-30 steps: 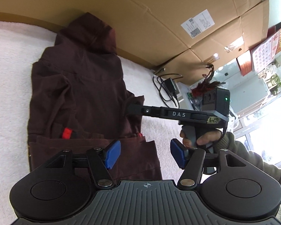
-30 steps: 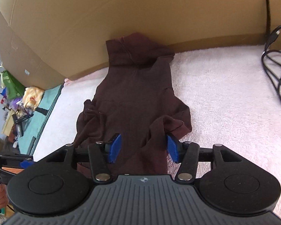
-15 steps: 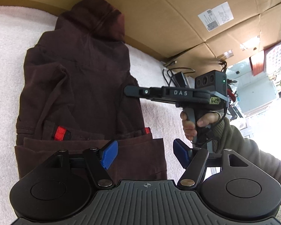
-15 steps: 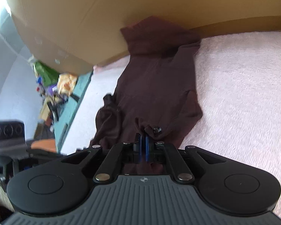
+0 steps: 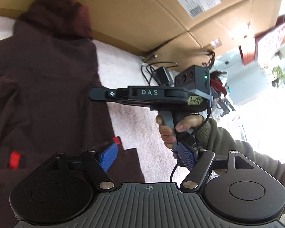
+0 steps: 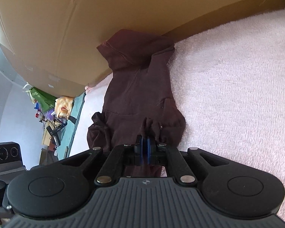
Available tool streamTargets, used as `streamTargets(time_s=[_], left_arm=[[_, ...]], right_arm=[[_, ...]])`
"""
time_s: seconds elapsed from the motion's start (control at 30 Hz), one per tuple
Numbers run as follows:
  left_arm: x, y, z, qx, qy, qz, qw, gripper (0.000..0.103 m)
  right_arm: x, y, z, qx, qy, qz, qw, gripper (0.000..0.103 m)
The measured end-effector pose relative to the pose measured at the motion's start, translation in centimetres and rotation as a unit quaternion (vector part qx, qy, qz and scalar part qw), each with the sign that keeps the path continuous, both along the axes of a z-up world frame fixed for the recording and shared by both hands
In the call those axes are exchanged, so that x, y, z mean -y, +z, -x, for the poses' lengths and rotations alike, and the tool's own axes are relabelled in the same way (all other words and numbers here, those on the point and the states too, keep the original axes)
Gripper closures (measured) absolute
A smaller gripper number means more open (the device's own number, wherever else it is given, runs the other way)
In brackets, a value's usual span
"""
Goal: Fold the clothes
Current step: 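Grasp the maroon sweatshirt's hood end with the right gripper and lift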
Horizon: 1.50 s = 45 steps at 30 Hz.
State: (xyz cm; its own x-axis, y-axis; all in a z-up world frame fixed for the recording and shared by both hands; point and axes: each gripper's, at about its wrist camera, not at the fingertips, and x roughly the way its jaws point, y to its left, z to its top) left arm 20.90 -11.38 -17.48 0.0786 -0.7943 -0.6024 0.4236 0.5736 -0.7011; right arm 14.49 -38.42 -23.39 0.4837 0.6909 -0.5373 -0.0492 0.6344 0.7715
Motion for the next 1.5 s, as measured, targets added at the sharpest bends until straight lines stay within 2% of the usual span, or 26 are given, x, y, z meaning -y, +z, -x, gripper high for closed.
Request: streamTargets(time_s=[0.1, 0.17, 0.2, 0.27, 0.3, 0.33, 0.47, 0.6, 0.83, 0.9, 1.0, 1.23, 1.27, 1.3, 1.33, 1.4, 1.5], left_arm=[[1.1, -1.7, -0.3, -0.001, -0.011, -0.030, 0.9995, 0.020], [1.1, -2.7, -0.6, -0.009, -0.010, -0.035, 0.9993, 0.021], [1.0, -3.1, -0.8, -0.013, -0.007, -0.031, 0.9994, 0.021], [0.6, -3.3, -0.9, -0.020, -0.002, -0.022, 0.9996, 0.021], [0.6, -3.3, -0.8, -0.019, -0.002, -0.022, 0.9996, 0.021], [0.5, -3.2, -0.7, -0.017, -0.002, -0.023, 0.9996, 0.020], [0.5, -3.2, -0.4, -0.010, -0.005, -0.027, 0.9996, 0.020], [0.6, -3.2, -0.2, -0.003, -0.008, -0.029, 0.9995, 0.020], [0.4, -3.2, -0.2, -0.001, -0.002, -0.028, 0.9996, 0.020], [0.4, -3.2, -0.1, 0.000, -0.005, -0.029, 0.9996, 0.020], [0.2, -3.2, -0.1, 0.000, -0.002, -0.031, 0.9995, 0.020], [0.2, -3.2, -0.2, -0.002, -0.002, -0.033, 0.9994, 0.019], [0.2, -3.1, -0.2, -0.002, -0.001, -0.034, 0.9994, 0.019], [0.1, -3.1, -0.1, -0.002, -0.001, -0.035, 0.9994, 0.019], [0.1, -3.1, -0.1, -0.002, 0.000, -0.036, 0.9994, 0.019], [0.0, -3.1, -0.1, -0.001, 0.001, -0.037, 0.9993, 0.019], [-0.2, -3.1, 0.1, -0.002, 0.004, -0.037, 0.9993, 0.019]], right_arm=[[0.4, 0.0, 0.1, 0.000, -0.014, -0.004, 1.000, 0.099], [0.7, 0.1, 0.3, 0.001, -0.024, -0.006, 1.000, 0.097], [0.8, 0.3, 0.4, 0.005, -0.032, -0.006, 0.999, 0.093], [1.4, 1.1, 0.9, 0.019, -0.060, -0.008, 0.998, 0.076], [1.9, 1.7, 1.1, 0.027, -0.077, -0.009, 0.997, 0.059], [2.3, 2.3, 1.3, 0.036, -0.085, -0.012, 0.996, 0.056], [2.8, 4.1, 1.6, 0.062, -0.052, -0.021, 0.997, 0.057], [1.0, 4.9, 1.3, 0.066, 0.012, 0.042, 0.997, 0.057], [1.4, 4.9, -0.4, 0.065, 0.017, 0.119, 0.991, 0.057], [1.4, 5.1, -0.4, 0.072, 0.037, 0.163, 0.983, 0.057], [0.5, 5.4, 0.1, 0.092, 0.096, 0.222, 0.966, 0.058], [-2.2, 5.4, 0.6, 0.134, 0.184, 0.272, 0.935, 0.061], [-2.6, 5.2, 0.5, 0.136, 0.194, 0.274, 0.932, 0.064], [-2.9, 5.1, 0.3, 0.135, 0.201, 0.274, 0.931, 0.073], [-3.1, 4.9, 0.0, 0.130, 0.205, 0.271, 0.931, 0.090], [-3.1, 4.9, -0.5, 0.123, 0.198, 0.249, 0.940, 0.099], [-2.1, 5.3, -1.1, 0.122, 0.164, 0.185, 0.961, 0.099]])
